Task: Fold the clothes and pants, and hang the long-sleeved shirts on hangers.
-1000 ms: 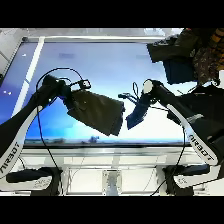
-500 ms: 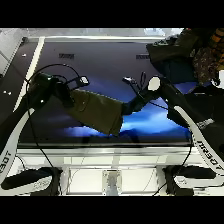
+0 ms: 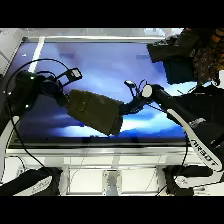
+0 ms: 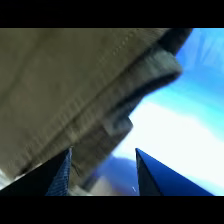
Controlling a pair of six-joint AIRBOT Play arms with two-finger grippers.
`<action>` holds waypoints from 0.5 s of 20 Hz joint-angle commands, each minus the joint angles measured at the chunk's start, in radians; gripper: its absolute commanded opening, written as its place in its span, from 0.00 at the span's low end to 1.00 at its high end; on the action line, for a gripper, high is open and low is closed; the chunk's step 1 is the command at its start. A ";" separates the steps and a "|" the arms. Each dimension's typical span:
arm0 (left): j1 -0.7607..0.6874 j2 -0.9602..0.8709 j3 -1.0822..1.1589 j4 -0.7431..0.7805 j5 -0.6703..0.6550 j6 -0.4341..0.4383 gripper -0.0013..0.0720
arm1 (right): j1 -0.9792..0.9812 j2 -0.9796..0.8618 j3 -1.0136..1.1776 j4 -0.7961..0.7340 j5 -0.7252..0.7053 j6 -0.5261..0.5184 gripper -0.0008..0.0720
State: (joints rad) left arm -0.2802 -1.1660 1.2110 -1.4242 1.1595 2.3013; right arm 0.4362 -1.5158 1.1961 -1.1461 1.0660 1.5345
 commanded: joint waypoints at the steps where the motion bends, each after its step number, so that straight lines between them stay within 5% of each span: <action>1: 0.035 0.016 0.000 -0.002 0.013 -0.055 0.66 | 0.040 -0.037 -0.014 -0.003 -0.128 0.064 0.63; 10: 0.110 0.015 0.000 -0.047 0.021 -0.079 0.66 | 0.044 -0.108 -0.014 0.052 -0.220 0.132 0.61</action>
State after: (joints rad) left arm -0.1844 -1.1511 1.2110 -1.4391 1.1824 2.2276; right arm 0.4786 -1.6100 1.1824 -1.1210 0.8837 1.6550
